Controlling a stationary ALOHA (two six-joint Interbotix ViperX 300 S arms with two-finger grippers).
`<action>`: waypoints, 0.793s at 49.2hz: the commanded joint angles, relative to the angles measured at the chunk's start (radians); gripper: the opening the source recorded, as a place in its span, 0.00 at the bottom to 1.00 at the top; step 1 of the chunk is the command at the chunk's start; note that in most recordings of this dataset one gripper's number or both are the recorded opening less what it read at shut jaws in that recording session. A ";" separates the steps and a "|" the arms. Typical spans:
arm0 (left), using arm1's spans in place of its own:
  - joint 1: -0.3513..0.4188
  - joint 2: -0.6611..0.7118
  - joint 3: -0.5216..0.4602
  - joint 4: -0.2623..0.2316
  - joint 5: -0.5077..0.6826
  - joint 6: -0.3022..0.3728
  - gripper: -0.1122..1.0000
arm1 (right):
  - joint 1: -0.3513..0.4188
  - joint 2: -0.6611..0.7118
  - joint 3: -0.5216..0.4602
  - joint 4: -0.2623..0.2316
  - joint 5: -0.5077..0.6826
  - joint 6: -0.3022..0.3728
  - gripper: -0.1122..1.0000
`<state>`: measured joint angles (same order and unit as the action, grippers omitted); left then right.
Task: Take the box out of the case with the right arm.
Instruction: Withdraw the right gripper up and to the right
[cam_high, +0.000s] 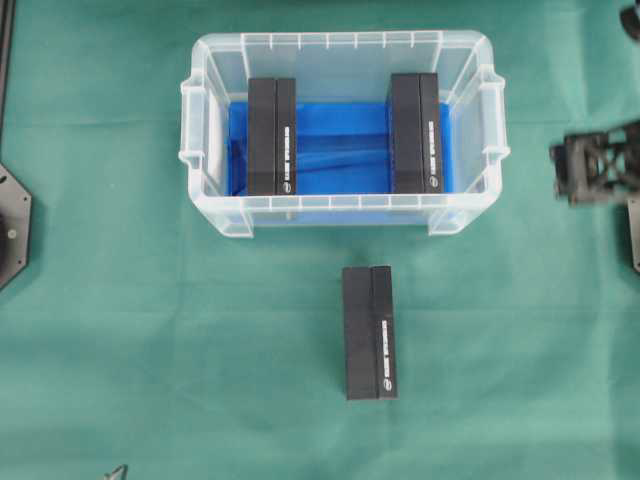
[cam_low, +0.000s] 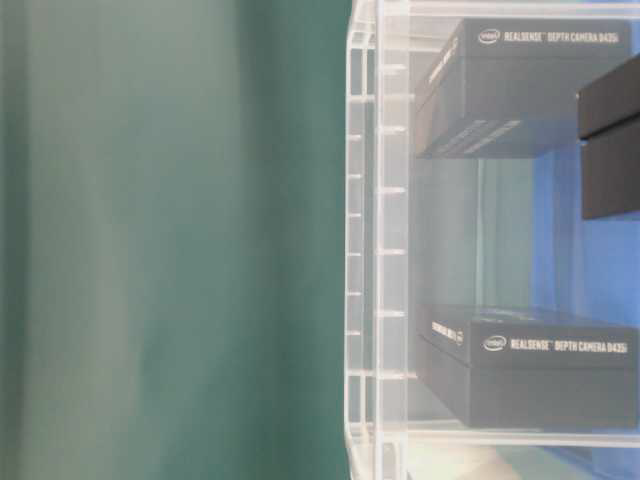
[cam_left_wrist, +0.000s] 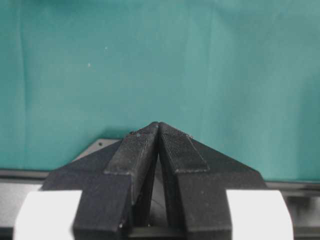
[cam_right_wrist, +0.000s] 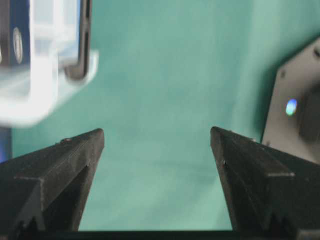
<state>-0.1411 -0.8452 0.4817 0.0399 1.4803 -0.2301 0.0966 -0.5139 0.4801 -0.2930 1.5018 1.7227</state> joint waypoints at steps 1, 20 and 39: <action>0.003 0.006 -0.011 0.002 -0.005 0.002 0.12 | -0.103 -0.014 -0.008 -0.005 -0.029 -0.087 0.87; 0.003 0.000 -0.011 0.002 -0.003 0.002 0.12 | -0.383 -0.005 -0.008 0.058 -0.123 -0.397 0.87; 0.003 0.000 -0.011 0.003 -0.003 0.002 0.12 | -0.383 0.002 -0.008 0.058 -0.123 -0.397 0.88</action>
<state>-0.1411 -0.8483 0.4832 0.0399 1.4788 -0.2301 -0.2853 -0.5093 0.4817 -0.2332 1.3837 1.3269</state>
